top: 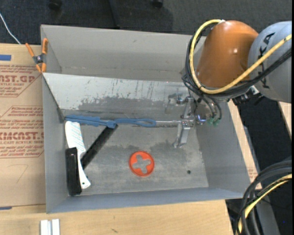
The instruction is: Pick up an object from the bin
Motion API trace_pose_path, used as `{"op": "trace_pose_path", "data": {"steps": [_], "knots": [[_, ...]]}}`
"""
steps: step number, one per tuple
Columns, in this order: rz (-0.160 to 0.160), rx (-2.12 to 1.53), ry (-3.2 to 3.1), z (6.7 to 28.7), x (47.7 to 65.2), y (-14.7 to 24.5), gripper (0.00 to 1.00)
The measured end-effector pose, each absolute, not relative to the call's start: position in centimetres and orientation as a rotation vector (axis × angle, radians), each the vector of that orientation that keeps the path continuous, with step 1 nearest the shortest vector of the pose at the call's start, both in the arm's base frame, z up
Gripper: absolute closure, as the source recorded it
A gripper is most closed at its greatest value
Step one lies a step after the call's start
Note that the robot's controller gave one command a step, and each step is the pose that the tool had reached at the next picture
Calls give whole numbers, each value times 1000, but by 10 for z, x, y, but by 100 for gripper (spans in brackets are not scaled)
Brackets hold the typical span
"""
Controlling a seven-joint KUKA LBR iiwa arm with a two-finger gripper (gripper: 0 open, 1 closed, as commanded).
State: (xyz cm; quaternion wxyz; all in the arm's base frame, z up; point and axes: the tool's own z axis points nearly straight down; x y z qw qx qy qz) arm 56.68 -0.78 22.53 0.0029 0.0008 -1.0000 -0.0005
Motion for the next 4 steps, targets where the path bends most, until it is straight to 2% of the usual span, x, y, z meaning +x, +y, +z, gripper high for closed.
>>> {"op": "trace_pose_path", "data": {"steps": [1, 2, 3, 4], "knots": [[-1, 2, -3139, 228, 567, -8, 0], [-2, 222, -3132, 227, 571, 10, 0], [-4, 239, -3136, 134, 574, -1, 0], [-2, 577, -3088, 81, 571, 29, 0]]}}
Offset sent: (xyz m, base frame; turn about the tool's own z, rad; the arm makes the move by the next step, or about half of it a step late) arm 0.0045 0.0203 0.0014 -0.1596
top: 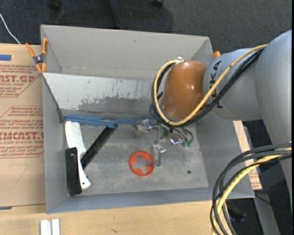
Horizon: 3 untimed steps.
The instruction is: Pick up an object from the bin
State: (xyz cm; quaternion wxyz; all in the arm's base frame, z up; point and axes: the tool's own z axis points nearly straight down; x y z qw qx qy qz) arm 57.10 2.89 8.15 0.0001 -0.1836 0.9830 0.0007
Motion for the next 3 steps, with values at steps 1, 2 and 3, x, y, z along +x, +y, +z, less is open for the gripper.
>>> {"op": "trace_pose_path", "data": {"steps": [1, 2, 3], "knots": [[6, -221, 3129, 71, 551, 51, 0], [5, -362, 3117, 71, 552, 95, 100], [5, -362, 3117, 71, 552, 95, 100]]}}
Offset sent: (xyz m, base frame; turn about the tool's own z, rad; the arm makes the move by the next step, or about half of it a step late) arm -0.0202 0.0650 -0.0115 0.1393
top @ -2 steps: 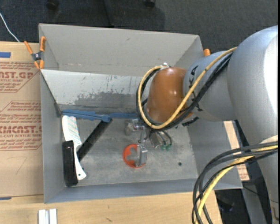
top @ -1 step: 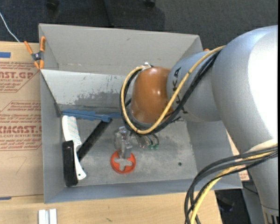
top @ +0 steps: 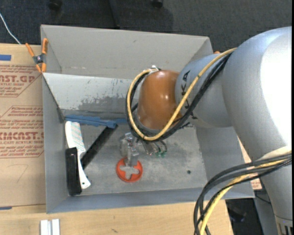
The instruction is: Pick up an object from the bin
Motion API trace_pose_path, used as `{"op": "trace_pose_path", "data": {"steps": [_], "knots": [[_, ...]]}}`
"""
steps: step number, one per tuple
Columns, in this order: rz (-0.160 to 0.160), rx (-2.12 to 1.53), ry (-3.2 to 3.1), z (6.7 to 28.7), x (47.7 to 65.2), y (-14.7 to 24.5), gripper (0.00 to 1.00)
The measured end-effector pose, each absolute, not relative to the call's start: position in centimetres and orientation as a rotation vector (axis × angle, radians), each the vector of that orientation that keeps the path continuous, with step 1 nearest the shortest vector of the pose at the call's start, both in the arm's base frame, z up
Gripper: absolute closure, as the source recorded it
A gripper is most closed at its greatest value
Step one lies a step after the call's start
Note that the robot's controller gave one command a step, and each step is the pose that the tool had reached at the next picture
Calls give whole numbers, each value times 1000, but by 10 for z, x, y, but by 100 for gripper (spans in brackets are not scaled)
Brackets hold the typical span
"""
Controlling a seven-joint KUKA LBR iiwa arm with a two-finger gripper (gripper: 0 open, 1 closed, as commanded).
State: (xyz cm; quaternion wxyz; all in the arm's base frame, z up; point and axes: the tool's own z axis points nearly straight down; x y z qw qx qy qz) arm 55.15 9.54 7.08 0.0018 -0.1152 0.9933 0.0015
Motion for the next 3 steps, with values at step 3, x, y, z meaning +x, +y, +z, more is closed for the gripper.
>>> {"op": "trace_pose_path", "data": {"steps": [3], "knots": [[11, -390, 3114, 78, 569, 178, 100]]}}
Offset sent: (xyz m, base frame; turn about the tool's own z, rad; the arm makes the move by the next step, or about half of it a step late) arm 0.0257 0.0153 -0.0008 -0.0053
